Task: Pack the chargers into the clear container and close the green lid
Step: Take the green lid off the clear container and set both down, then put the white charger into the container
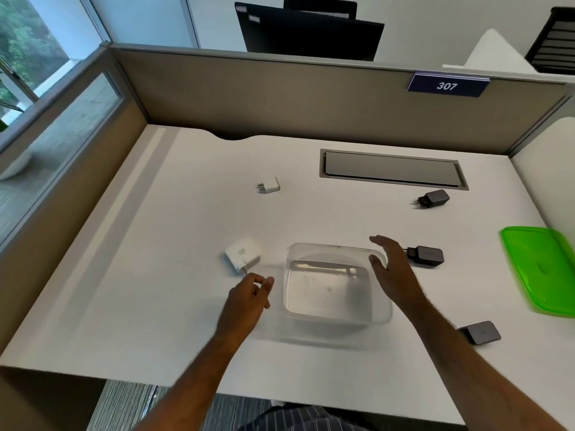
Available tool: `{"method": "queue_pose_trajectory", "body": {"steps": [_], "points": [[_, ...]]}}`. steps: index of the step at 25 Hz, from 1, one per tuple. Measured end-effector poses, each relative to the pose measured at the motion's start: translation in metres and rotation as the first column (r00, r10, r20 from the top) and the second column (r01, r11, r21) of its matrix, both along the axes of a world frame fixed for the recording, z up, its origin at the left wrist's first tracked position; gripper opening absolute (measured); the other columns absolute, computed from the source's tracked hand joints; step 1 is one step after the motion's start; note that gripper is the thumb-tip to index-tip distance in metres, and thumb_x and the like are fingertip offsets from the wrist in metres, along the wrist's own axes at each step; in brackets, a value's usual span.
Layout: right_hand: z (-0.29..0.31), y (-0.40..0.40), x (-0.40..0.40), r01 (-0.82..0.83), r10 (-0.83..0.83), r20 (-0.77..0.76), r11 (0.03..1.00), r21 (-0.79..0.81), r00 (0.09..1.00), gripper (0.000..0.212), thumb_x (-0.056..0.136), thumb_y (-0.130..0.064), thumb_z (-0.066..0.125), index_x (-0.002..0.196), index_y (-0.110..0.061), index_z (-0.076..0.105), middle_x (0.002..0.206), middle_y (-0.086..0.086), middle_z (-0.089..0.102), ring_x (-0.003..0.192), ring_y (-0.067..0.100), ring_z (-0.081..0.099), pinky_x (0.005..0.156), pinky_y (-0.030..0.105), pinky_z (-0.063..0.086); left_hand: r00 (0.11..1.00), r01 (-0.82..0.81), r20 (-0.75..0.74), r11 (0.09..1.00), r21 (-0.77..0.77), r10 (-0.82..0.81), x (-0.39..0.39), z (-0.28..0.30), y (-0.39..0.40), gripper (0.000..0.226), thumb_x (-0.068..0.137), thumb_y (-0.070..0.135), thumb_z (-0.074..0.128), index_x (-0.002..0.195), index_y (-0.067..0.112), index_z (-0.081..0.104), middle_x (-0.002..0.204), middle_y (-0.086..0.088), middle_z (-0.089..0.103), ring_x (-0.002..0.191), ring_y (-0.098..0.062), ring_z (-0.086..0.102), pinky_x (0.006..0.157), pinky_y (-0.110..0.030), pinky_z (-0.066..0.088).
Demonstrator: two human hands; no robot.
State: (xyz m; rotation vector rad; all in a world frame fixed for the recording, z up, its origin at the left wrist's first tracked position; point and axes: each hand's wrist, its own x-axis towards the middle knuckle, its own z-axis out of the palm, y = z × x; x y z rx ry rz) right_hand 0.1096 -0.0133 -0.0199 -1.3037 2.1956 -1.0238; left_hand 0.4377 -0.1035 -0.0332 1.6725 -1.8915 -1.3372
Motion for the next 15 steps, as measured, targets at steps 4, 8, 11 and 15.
{"method": "queue_pose_trajectory", "body": {"steps": [4, 8, 11, 15], "points": [[0.018, -0.019, 0.031, -0.113, 0.098, -0.193, 0.992, -0.064, 0.976, 0.035, 0.091, -0.001, 0.065, 0.122, -0.016, 0.064, 0.126, -0.002, 0.063, 0.119, 0.019, 0.056, 0.105, 0.028, 0.038, 0.988, -0.132, 0.031, 0.93, -0.343, 0.151, 0.029, -0.009, -0.038, 0.015, 0.094, 0.033, 0.066, 0.103, 0.022, 0.062, 0.097, 0.003, 0.068, 0.088, -0.019, 0.065, 0.072, -0.031, 0.053], [0.025, -0.044, 0.077, -0.257, 0.243, -0.263, 0.966, -0.021, 0.934, 0.032, 0.089, -0.007, 0.068, 0.119, -0.017, 0.066, 0.121, -0.004, 0.065, 0.114, 0.019, 0.06, 0.101, 0.037, 0.041, 0.96, -0.093, 0.19, 0.871, -0.482, 0.208, 0.055, -0.031, -0.068, 0.035, 0.089, 0.022, 0.072, 0.119, 0.01, 0.06, 0.12, -0.012, 0.065, 0.111, -0.032, 0.06, 0.093, -0.045, 0.049], [0.023, -0.068, 0.11, -0.386, 0.372, -0.275, 0.922, 0.001, 0.887, 0.029, 0.09, -0.01, 0.066, 0.118, -0.018, 0.066, 0.119, -0.006, 0.065, 0.114, 0.017, 0.061, 0.103, 0.04, 0.04, 0.924, -0.005, 0.338, 0.888, -0.46, 0.18, 0.071, -0.052, -0.079, 0.051, 0.093, 0.026, 0.065, 0.138, 0.006, 0.051, 0.143, -0.018, 0.054, 0.135, -0.038, 0.048, 0.111, -0.05, 0.038], [0.015, -0.102, 0.147, -0.485, 0.488, -0.27, 0.871, 0.083, 0.83, 0.032, 0.092, -0.016, 0.063, 0.123, -0.023, 0.063, 0.124, -0.009, 0.062, 0.117, 0.013, 0.056, 0.104, 0.028, 0.03, 0.806, 0.177, 0.59, 0.932, -0.316, 0.047, 0.084, -0.075, -0.083, 0.071, 0.104, 0.043, 0.038, 0.16, 0.008, 0.014, 0.17, -0.011, 0.01, 0.157, -0.032, 0.008, 0.127, -0.052, 0.005]]}}
